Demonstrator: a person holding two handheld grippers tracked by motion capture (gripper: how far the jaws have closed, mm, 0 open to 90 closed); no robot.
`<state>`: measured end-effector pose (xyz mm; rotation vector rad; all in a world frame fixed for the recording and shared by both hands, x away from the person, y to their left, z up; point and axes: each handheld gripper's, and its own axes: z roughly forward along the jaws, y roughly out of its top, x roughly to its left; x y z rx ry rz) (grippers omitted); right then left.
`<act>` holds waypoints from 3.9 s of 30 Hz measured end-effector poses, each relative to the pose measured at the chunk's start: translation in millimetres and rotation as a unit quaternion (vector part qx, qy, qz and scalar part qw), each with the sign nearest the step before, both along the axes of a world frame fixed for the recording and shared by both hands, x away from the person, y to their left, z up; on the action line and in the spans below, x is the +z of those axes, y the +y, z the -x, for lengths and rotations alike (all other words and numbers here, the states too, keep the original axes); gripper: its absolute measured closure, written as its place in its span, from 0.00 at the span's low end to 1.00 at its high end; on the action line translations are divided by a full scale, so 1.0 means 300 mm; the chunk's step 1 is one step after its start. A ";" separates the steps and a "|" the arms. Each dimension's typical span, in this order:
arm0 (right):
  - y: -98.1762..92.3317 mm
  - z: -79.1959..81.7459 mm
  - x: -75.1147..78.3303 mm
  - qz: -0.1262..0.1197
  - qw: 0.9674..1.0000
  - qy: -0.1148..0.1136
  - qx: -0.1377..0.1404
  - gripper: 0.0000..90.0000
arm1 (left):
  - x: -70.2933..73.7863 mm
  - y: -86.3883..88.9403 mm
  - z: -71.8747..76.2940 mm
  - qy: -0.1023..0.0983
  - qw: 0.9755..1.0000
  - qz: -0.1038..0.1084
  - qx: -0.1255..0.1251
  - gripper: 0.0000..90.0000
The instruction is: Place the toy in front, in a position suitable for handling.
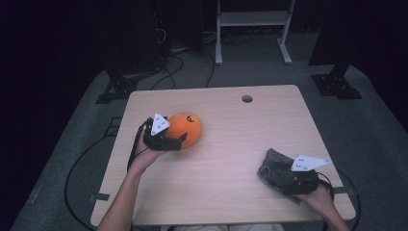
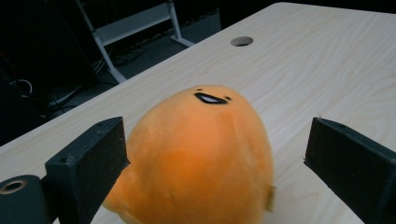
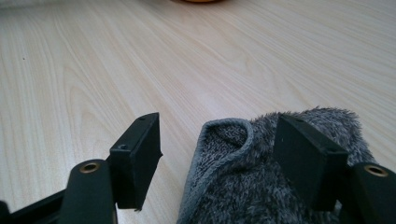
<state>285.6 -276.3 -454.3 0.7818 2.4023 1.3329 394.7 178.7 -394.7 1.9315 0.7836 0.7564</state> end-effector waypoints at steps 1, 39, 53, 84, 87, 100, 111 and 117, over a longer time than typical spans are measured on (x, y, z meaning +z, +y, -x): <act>0.000 0.000 0.000 0.000 1.000 0.000 0.000 0.34 | 0.000 0.000 0.000 0.000 1.000 0.000 0.000 0.05; -0.004 -0.001 -0.001 0.001 1.000 0.002 0.005 0.33 | -0.141 -0.073 -0.130 0.059 0.995 -0.024 0.073 0.05; -0.006 0.002 0.000 0.000 1.000 0.000 0.004 0.34 | -0.145 -0.078 -0.128 0.052 0.995 -0.050 0.066 0.26; -0.030 -0.002 0.005 -0.010 1.000 -0.008 -0.013 0.33 | -0.030 -0.073 -0.036 0.022 0.999 0.000 0.028 0.48; -0.039 -0.007 0.005 -0.014 1.000 -0.009 -0.022 0.33 | -0.012 -0.102 -0.006 0.010 1.000 0.002 0.004 0.48; -0.083 -0.021 0.007 -0.017 0.997 -0.019 -0.071 0.34 | -0.001 -0.277 0.149 0.006 0.993 0.010 -0.114 0.47; -0.081 -0.072 -0.010 -0.001 0.995 -0.001 -0.096 0.36 | -0.047 -0.388 0.236 0.021 0.984 -0.007 -0.175 0.47; -0.064 -0.099 -0.018 0.010 0.996 0.009 -0.089 0.39 | -0.053 -0.413 0.264 0.023 0.982 -0.017 -0.188 0.47</act>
